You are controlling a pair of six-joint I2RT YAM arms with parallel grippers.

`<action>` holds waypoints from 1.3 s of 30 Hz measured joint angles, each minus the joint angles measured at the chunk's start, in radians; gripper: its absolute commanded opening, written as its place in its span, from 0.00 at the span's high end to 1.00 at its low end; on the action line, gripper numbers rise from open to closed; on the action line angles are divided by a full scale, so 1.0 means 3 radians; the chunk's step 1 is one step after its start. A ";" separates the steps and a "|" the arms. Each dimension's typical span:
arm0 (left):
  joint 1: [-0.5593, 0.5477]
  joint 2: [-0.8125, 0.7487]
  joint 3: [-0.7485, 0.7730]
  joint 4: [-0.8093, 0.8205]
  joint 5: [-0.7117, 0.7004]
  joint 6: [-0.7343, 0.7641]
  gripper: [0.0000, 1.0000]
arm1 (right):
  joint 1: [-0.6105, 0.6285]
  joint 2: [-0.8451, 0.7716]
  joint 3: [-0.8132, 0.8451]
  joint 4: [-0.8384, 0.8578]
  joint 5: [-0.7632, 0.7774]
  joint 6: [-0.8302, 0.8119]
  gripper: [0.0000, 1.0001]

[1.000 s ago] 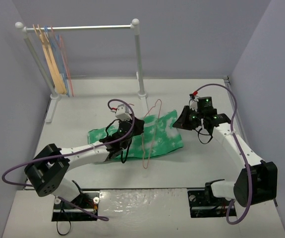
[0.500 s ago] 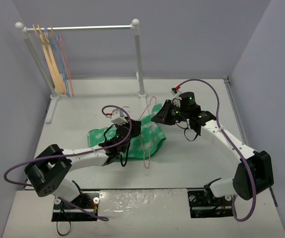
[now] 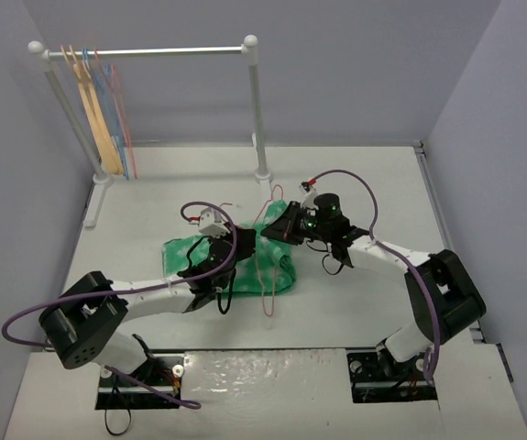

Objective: Place the trousers on the hanger

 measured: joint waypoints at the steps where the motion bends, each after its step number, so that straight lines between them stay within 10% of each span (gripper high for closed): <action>1: 0.0001 -0.0024 -0.0017 -0.0001 -0.0013 -0.0014 1.00 | 0.0001 0.0025 -0.0060 0.0106 -0.0009 0.0012 1.00; 11: 0.0029 -0.0107 -0.0173 0.0001 -0.0054 -0.0142 1.00 | 0.0166 0.0427 -0.0297 0.0700 -0.0001 -0.0010 1.00; 24: 0.0050 0.0092 -0.0183 0.0188 0.0016 -0.0101 1.00 | 0.0325 0.0768 0.0275 -0.0186 0.0151 -0.0575 0.98; 33: 0.0215 0.0157 -0.0233 0.0446 0.0426 0.0139 1.00 | 0.0320 0.1045 0.0561 -0.0695 0.0077 -0.0807 0.81; 39: 0.0253 0.0325 -0.0238 0.0657 0.0571 0.0134 1.00 | 0.0309 0.1065 0.0727 -0.1039 0.0084 -0.1010 0.45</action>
